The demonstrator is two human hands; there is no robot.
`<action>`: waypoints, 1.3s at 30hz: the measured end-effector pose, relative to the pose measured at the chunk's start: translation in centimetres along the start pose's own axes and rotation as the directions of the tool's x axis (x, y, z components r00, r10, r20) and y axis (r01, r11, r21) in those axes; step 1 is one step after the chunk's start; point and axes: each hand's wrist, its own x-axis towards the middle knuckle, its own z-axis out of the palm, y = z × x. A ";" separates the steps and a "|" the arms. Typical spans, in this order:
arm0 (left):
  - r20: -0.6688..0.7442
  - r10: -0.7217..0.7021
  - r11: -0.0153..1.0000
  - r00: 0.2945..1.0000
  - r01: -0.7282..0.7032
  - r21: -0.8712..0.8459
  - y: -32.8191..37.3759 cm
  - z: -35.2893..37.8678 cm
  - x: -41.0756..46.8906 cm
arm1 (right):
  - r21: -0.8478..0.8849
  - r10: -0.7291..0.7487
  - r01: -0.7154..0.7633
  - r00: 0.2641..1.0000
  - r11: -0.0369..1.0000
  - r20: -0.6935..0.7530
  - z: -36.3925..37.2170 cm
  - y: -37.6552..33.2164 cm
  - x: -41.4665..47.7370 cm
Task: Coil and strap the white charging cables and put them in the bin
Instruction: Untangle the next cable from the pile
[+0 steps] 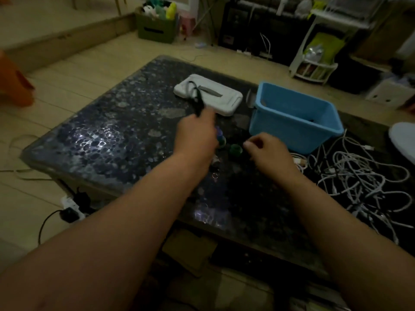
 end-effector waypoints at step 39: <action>0.650 -0.188 0.955 0.737 -0.017 0.295 -7.0 11.2 -6.1 | 0.980 0.321 -0.187 0.934 0.074 0.155 -10.6 6.6 -5.6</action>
